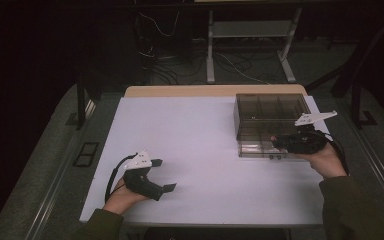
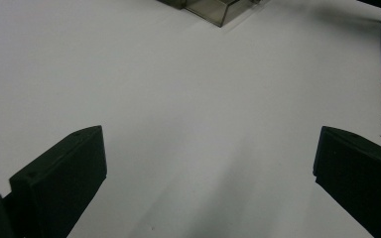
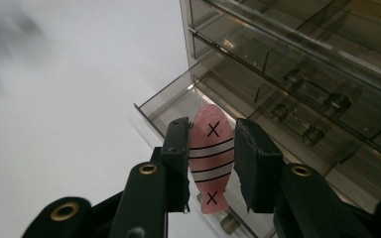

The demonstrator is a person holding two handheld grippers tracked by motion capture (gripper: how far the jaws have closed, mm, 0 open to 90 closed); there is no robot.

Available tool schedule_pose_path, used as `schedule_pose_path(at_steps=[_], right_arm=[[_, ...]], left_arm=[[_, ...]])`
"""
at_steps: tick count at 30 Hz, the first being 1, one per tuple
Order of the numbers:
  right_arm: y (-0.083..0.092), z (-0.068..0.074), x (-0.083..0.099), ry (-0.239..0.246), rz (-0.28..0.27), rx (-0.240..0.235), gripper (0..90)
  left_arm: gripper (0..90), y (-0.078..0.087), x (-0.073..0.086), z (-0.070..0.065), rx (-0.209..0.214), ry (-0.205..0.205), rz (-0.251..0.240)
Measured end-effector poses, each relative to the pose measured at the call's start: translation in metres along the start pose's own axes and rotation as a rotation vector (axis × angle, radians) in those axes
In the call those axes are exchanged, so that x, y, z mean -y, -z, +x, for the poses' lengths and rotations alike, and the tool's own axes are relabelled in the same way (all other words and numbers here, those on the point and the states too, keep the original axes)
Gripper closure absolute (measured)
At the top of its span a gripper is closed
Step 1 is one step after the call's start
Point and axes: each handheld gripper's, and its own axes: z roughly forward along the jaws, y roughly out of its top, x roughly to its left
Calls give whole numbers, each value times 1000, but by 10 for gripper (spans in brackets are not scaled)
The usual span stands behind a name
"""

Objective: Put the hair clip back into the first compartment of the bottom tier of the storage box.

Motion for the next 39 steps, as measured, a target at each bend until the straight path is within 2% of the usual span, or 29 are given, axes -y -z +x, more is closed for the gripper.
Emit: schedule_pose_path(at_steps=[15, 24, 39], right_arm=[[-18, -3, -14, -15, -23, -9, 668], [-26, -4, -14, -29, -25, -6, 668], [-37, 0, -14, -22, -25, 7, 668]], left_arm=[[0, 0, 0, 0, -2, 4, -4], [0, 0, 0, 0, -1, -4, 3], [0, 0, 0, -1, 1, -10, 6]])
